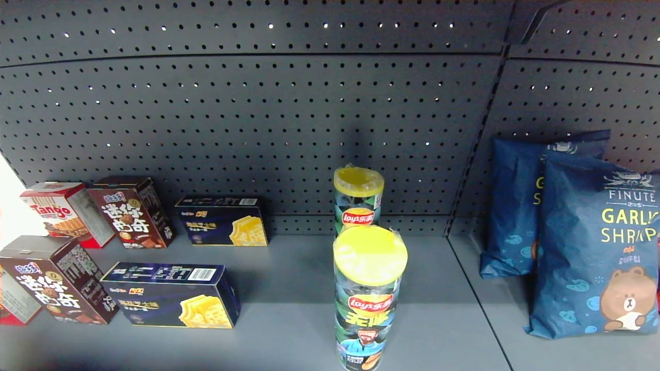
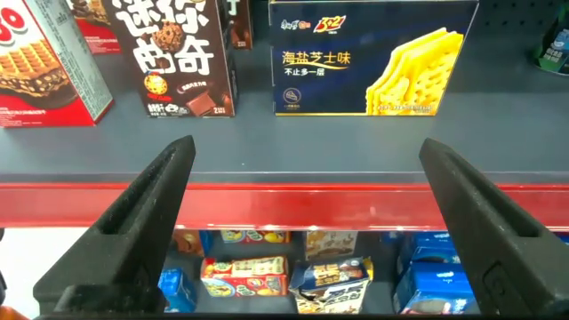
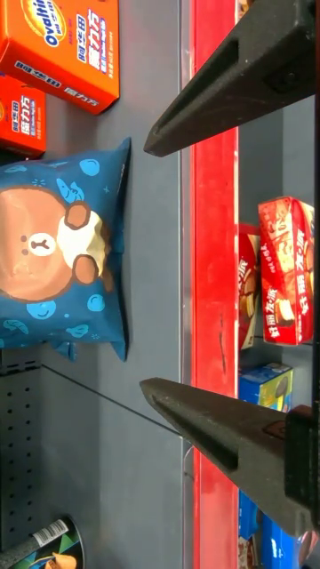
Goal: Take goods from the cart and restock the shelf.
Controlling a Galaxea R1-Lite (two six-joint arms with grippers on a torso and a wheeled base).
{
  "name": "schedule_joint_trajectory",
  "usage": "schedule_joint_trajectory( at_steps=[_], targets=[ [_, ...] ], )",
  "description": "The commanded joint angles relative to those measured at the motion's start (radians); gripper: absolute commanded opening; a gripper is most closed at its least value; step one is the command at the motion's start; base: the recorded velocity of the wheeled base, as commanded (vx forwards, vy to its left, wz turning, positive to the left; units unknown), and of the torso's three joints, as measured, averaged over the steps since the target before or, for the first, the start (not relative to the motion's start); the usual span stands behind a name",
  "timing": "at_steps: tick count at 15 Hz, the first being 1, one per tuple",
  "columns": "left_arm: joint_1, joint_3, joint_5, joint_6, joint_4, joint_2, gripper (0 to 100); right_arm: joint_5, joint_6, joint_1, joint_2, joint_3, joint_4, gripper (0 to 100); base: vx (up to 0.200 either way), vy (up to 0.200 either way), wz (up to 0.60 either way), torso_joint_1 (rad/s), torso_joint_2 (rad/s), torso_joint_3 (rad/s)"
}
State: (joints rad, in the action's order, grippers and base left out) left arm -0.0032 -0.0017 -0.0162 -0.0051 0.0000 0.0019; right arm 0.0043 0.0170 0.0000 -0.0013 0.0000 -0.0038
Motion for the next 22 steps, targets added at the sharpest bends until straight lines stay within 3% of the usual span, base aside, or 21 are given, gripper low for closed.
schedule_joint_trajectory(
  at_steps=[1,3,4,9,19,22],
  targets=[
    [0.0,0.002,-0.001,0.005,0.0,0.0,100,0.0,0.0,0.0,0.001,0.0,-0.001,100,0.0,0.0,0.0,0.0,0.0,0.0],
    [0.0,0.002,0.007,0.03,0.0,0.0,100,0.0,0.0,0.0,0.001,0.0,-0.001,100,0.0,0.0,0.0,0.0,0.0,0.0],
    [0.0,0.002,0.036,0.066,0.0,0.0,100,0.003,0.0,0.0,0.001,-0.002,-0.001,100,0.0,0.0,0.0,0.0,0.0,0.0],
    [-0.001,0.0,0.076,0.053,0.0,0.0,100,0.003,0.0,0.0,0.001,0.0,-0.001,100,0.0,0.0,0.0,0.0,0.0,0.0],
    [-0.001,0.0,0.082,0.056,0.0,0.0,100,0.002,0.0,0.0,0.001,0.0,-0.001,100,0.0,0.0,0.0,0.0,0.0,0.0],
    [-0.001,0.0,0.085,0.053,0.0,0.0,100,0.002,0.0,0.0,0.001,-0.002,-0.001,100,-0.133,0.0,0.0,0.002,0.0,0.0]
  ],
)
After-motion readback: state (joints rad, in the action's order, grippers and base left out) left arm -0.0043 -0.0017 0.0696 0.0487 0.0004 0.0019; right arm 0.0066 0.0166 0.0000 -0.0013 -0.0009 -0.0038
